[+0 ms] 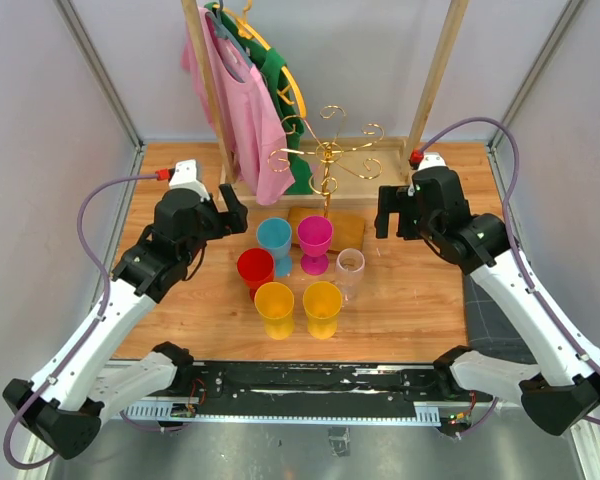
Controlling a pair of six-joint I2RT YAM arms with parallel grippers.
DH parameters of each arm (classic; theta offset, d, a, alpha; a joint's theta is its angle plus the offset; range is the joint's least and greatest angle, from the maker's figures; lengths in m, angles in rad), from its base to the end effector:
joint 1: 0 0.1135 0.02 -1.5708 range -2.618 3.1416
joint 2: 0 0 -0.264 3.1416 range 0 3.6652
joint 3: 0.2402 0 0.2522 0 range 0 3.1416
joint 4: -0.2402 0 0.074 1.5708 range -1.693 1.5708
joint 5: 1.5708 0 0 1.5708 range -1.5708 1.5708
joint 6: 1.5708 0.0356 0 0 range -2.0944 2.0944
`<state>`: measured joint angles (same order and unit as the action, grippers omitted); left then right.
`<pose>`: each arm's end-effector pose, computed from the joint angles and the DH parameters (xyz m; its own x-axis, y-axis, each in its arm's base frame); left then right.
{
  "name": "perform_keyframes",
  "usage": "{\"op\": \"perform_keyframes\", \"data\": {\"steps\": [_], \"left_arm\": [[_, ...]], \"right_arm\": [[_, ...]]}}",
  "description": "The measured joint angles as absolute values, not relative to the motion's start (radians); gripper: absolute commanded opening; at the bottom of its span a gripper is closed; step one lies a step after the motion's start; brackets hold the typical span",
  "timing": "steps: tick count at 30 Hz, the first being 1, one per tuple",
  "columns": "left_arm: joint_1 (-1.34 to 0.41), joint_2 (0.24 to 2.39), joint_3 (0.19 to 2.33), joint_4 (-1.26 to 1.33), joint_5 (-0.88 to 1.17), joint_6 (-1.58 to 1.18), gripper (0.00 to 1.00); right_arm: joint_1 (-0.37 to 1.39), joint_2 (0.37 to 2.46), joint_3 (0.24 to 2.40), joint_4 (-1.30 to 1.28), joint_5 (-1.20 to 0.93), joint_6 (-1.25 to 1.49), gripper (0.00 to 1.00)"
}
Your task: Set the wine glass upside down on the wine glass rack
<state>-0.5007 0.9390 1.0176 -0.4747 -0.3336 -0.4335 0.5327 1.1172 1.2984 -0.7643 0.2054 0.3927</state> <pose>0.1836 -0.0872 0.3641 -0.3864 -0.2410 -0.8903 0.0290 0.9616 -0.2729 0.1978 0.1082 0.3940 -0.5724 0.0975 -0.8142 -0.1423 0.9660 0.2157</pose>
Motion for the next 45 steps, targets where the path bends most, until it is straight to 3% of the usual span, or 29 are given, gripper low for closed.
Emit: {"op": "perform_keyframes", "data": {"steps": [13, 28, 45], "left_arm": [[-0.501, 0.916, 1.016, -0.480, -0.336, -0.431, 0.99], [-0.501, 0.916, 1.015, -0.504, -0.309, -0.446, 0.99], [-0.501, 0.897, 0.985, -0.529, -0.318, -0.443, 0.99]], "right_arm": [[0.533, 1.090, 1.299, -0.792, 0.203, 0.393, 1.00], [0.563, 1.208, 1.290, -0.871, 0.039, 0.390, 0.50], [0.706, 1.359, 1.303, -0.909, 0.055, 0.397, 0.38]]}}
